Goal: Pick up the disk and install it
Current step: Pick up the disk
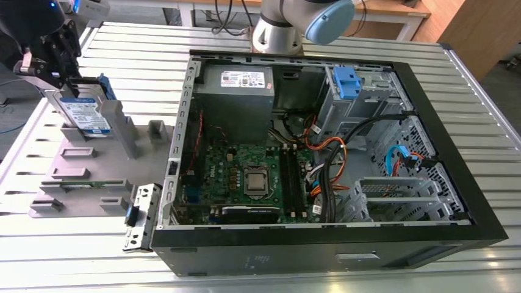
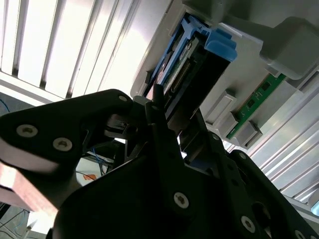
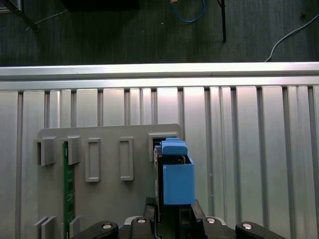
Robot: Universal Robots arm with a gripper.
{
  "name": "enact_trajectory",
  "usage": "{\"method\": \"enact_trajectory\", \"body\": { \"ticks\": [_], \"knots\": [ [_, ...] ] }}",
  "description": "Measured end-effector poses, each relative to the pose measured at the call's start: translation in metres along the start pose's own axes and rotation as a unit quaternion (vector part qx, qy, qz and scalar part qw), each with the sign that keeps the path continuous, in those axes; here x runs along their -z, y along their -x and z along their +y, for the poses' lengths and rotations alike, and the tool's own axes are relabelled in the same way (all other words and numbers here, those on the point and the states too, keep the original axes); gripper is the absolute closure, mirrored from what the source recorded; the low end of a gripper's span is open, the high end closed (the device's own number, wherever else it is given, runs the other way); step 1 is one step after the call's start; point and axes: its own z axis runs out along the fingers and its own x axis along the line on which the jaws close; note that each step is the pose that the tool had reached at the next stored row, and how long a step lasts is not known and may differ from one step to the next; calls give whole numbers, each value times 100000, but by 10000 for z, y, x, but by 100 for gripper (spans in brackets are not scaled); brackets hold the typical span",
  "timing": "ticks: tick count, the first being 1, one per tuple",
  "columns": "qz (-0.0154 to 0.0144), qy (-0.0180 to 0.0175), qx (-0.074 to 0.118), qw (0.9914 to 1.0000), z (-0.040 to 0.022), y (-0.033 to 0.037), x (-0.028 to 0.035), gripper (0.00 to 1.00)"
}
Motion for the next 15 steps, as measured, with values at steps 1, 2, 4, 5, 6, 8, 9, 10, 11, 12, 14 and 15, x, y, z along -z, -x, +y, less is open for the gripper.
{"method": "enact_trajectory", "body": {
  "ticks": [1,2,4,5,6,8,9,10,11,12,14,15],
  "knots": [
    [-2,-1,2,100000,0,0,0,62],
    [2,0,0,100000,0,0,1,62],
    [2,0,0,100000,0,0,1,63],
    [1,2,1,100000,0,0,6,65],
    [-1,1,-1,100000,0,0,10,65],
    [1,4,0,100000,0,0,11,65],
    [-1,1,-1,100000,1,0,11,65],
    [0,0,0,100000,1,0,11,65],
    [-1,-1,-2,100000,1,0,11,65],
    [1,2,-2,100000,0,0,12,65],
    [14,22,-2,100000,1,0,19,65],
    [24,22,-1,100000,1,0,25,65]
  ]
}}
